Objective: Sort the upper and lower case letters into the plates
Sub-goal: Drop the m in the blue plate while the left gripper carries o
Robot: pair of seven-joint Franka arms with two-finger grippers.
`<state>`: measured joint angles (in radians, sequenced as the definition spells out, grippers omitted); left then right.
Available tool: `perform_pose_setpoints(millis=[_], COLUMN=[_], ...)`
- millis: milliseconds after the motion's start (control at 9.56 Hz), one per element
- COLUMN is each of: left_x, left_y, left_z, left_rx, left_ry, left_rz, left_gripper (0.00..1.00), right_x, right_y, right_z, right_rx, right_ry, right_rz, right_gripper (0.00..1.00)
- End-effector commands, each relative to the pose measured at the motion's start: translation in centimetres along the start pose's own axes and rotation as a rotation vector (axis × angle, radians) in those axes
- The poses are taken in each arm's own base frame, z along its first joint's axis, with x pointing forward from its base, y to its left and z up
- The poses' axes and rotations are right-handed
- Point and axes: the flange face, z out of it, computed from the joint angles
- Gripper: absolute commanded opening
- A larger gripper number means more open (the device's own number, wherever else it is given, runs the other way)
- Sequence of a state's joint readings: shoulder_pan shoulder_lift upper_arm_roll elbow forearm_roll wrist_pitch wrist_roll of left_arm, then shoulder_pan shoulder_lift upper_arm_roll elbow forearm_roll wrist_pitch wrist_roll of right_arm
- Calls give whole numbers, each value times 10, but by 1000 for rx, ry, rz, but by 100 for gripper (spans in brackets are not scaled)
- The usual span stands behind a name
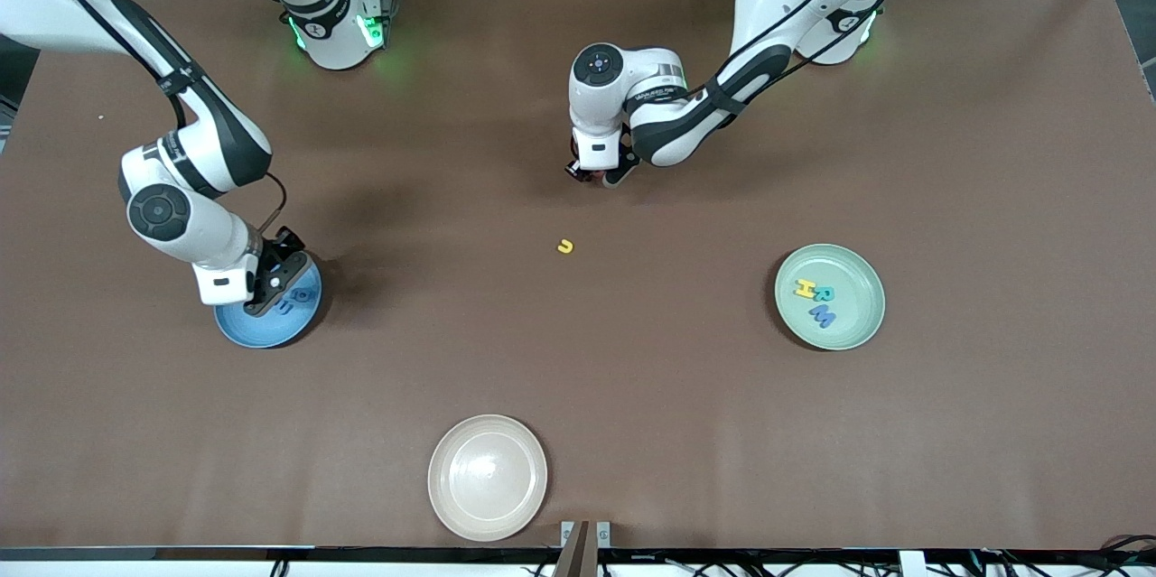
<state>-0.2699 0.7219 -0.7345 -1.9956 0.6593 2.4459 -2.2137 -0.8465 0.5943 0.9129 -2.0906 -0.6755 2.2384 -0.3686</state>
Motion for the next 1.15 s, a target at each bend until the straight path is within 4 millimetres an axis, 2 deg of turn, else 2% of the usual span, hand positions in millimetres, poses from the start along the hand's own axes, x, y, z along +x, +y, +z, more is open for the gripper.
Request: perform_pose_setpoints(millis=[0, 105, 209, 314, 628, 732, 837, 941, 1046], left_x=[66, 106, 143, 180, 284, 308, 323, 332, 347], left_y=[9, 11, 7, -1, -40, -47, -53, -57, -63], left_z=[-33, -49, -56, -60, -66, -66, -65, -64, -63], left_rx=[-17, -15, 7, 37, 142, 153, 159, 165, 174], left_ry=[86, 121, 142, 160, 174, 167, 159, 153, 154], left_rz=[54, 79, 139, 190, 356, 388, 401, 409, 425], left_gripper=[0, 0, 0, 0, 0, 0, 0, 0, 0], right_x=[46, 66, 89, 104, 157, 172, 189, 204, 219], right_y=[-52, -81, -115, -141, -252, -289, -316, -329, -352], right_z=[-14, -20, -31, -34, -41, -46, -55, -55, -50], right_rx=[20, 17, 11, 9, 0, 0, -4, -12, -34], right_ry=[-3, -3, 12, 17, 56, 81, 109, 120, 129], right_rz=[142, 203, 245, 285, 425, 459, 507, 557, 593], right_gripper=[69, 69, 70, 70, 70, 70, 70, 68, 68])
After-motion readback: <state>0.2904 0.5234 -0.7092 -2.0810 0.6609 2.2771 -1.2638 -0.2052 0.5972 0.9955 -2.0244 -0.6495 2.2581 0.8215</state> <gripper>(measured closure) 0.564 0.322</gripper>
